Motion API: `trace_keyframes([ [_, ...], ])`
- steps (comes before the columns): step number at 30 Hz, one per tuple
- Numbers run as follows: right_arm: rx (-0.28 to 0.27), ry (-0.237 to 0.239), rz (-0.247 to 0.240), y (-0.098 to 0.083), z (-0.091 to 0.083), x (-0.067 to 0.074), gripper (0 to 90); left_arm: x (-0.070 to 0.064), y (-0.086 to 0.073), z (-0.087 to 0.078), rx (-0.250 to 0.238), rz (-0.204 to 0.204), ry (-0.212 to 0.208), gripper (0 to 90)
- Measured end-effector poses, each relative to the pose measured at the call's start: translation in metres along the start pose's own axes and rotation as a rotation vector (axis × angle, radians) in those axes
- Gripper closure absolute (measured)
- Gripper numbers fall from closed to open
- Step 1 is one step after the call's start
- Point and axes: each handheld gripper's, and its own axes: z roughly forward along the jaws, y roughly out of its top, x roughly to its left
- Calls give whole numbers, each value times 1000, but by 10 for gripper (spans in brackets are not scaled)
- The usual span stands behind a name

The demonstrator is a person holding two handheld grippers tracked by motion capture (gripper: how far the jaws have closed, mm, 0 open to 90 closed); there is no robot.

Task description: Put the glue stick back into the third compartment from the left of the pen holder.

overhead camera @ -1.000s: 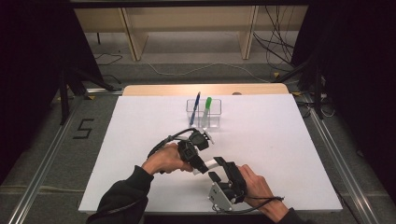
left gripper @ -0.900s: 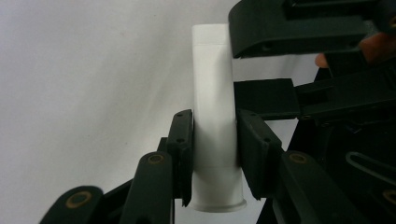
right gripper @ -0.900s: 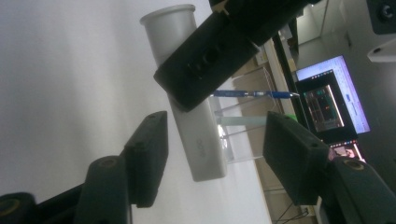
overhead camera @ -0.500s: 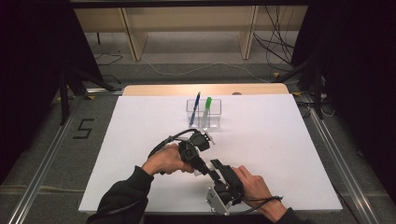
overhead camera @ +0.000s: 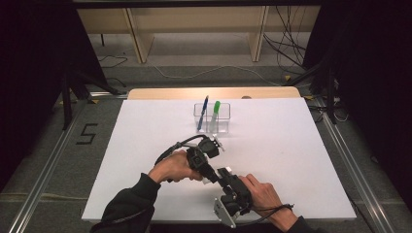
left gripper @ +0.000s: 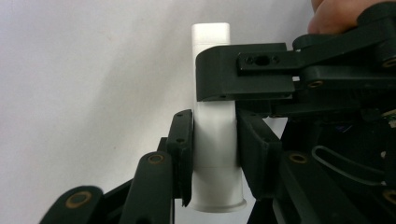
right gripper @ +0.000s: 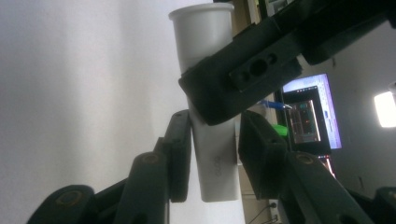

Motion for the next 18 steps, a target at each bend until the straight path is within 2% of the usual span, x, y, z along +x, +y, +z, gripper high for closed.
trace_keyframes([
  [8,-5,-2,-48,0,1,3,708,1,0,1,-3,-15,-8,669],
  [9,-2,5,-37,0,1,3,710,1,0,2,0,-12,-11,667],
  [12,-9,9,-46,-1,1,3,712,3,-1,2,-3,-15,-27,654],
  [15,-6,16,-38,-2,0,3,713,3,-2,-2,-5,-10,-29,501],
  [18,-8,14,-38,-4,0,2,713,2,-6,-8,-38,-24,-5,402],
])
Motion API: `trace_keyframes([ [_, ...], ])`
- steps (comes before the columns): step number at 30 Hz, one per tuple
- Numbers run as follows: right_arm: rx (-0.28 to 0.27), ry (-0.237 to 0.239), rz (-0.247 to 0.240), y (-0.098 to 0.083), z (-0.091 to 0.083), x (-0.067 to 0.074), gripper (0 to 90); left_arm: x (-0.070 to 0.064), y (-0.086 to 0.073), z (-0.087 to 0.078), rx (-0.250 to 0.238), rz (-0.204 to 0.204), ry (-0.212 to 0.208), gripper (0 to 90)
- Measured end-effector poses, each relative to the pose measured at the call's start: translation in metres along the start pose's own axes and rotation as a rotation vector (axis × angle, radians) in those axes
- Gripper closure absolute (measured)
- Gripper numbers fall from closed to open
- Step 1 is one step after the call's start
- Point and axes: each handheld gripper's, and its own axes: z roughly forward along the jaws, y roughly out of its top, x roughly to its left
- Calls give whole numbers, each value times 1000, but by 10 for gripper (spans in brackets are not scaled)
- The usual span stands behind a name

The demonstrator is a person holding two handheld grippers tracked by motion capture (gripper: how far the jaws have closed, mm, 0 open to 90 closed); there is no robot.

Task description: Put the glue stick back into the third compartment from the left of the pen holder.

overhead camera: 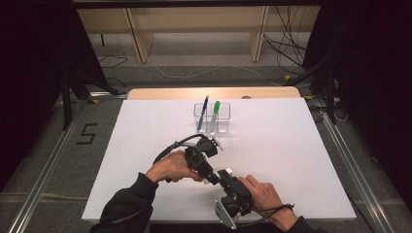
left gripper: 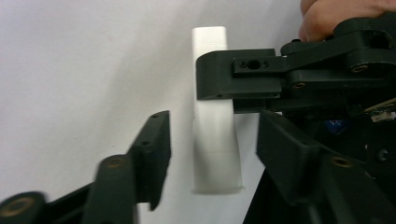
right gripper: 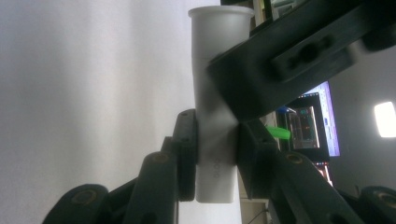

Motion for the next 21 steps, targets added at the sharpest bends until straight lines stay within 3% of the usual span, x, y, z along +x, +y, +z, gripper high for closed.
trace_keyframes([
  [3,3,-1,14,-3,-1,-2,713,-1,-6,-7,-42,-4,11,329],
  [6,8,4,40,-7,-1,-5,713,-1,-15,-15,-120,-7,29,287],
  [8,16,8,101,-10,-1,-6,713,0,-23,-20,-168,7,65,243],
  [11,13,14,141,-16,-1,-13,713,2,-36,-26,-262,5,117,225],
  [17,19,34,298,-29,1,-28,713,7,-65,-30,-443,-32,196,193],
  [19,15,48,393,-32,2,-31,713,8,-75,-28,-496,-47,219,187],
  [21,17,59,452,-35,3,-36,713,9,-85,-26,-541,-54,244,184],
])
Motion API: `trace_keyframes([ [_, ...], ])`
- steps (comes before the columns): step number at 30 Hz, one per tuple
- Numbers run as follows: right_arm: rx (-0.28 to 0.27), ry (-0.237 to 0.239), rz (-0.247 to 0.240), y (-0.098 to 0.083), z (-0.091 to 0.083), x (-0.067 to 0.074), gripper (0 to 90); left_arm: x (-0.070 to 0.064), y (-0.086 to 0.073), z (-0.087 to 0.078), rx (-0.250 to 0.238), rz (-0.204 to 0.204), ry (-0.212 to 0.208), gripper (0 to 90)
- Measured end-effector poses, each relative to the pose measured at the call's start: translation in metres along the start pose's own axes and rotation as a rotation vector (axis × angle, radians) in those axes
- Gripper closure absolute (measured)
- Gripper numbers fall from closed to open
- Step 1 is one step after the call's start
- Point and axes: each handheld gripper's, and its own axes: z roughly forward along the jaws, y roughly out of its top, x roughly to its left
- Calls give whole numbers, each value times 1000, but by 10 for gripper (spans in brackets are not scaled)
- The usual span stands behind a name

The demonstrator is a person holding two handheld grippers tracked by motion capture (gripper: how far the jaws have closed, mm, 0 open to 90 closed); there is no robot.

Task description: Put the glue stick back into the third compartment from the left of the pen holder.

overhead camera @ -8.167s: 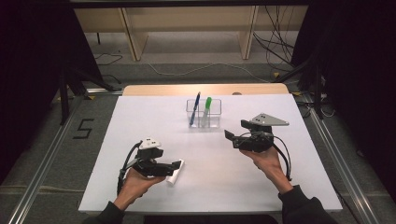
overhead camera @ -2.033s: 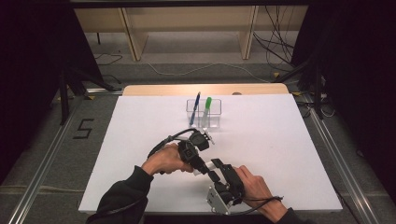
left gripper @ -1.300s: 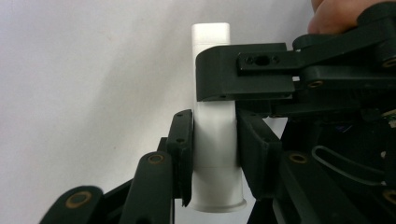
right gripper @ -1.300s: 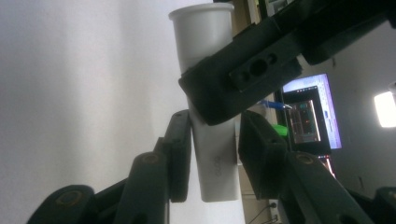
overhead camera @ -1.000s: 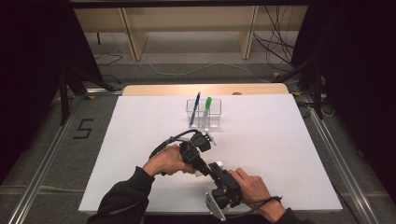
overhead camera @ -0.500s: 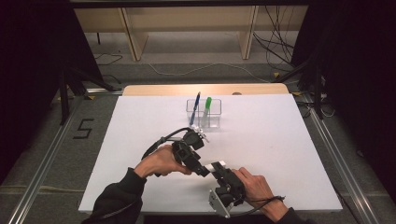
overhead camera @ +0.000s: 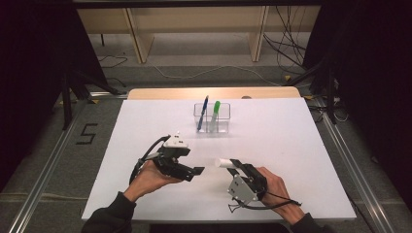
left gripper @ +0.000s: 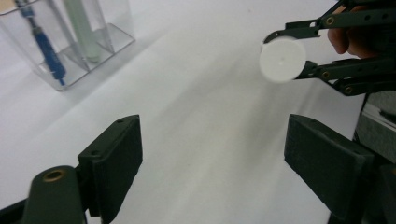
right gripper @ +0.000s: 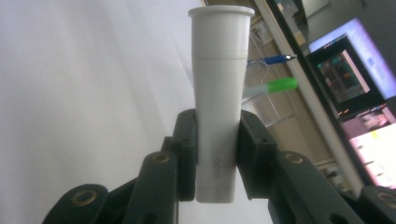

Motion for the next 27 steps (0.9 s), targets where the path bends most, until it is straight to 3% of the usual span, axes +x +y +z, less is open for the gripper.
trace_keyframes([
  [3,-7,23,79,-1,1,-8,713,3,-13,-3,-57,-31,26,183],
  [9,-37,60,212,-6,5,-21,713,3,-23,-9,-141,-36,65,171],
  [24,-80,141,564,-17,19,-54,713,8,-44,-19,-217,-26,127,156],
  [27,-78,145,597,-18,22,-58,713,9,-46,-21,-224,-35,136,156],
])
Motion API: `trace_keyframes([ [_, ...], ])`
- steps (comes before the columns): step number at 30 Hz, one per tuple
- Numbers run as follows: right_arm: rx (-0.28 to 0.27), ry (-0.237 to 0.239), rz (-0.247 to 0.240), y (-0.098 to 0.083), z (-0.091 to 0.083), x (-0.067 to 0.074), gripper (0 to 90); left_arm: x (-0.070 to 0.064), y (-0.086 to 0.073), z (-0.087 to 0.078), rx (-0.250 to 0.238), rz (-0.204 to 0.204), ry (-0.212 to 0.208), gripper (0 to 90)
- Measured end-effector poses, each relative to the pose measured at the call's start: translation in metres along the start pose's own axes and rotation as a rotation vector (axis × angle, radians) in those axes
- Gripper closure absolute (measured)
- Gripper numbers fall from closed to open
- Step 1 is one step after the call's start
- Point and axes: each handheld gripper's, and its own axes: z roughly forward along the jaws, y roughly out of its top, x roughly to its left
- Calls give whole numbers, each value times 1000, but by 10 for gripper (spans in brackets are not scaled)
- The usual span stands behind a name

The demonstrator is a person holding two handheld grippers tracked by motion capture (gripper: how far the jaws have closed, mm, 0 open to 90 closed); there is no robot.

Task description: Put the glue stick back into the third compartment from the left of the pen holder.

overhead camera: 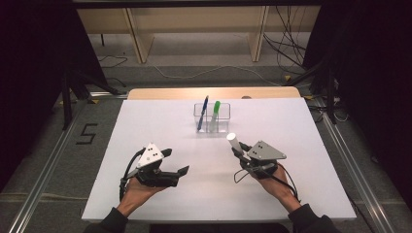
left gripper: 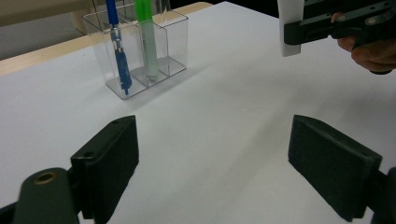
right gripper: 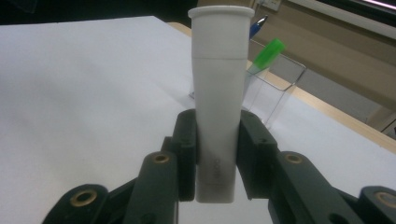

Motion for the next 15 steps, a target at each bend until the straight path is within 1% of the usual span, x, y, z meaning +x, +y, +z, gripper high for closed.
trace_keyframes([
  [2,5,1,15,0,2,-1,713,1,-1,-1,3,0,0,156],
  [4,11,1,16,0,3,-2,713,1,-1,-1,3,2,0,156],
  [8,12,13,53,1,5,-4,713,1,-3,-1,11,4,2,156],
  [10,10,15,65,2,6,-6,713,1,-3,-2,8,3,1,156],
  [12,7,17,92,3,7,-8,713,1,-4,-3,5,3,0,156],
  [14,8,10,99,4,8,-10,713,0,-5,-4,-1,0,0,156],
  [15,5,17,104,4,9,-11,713,0,-5,-4,-3,-2,3,156],
])
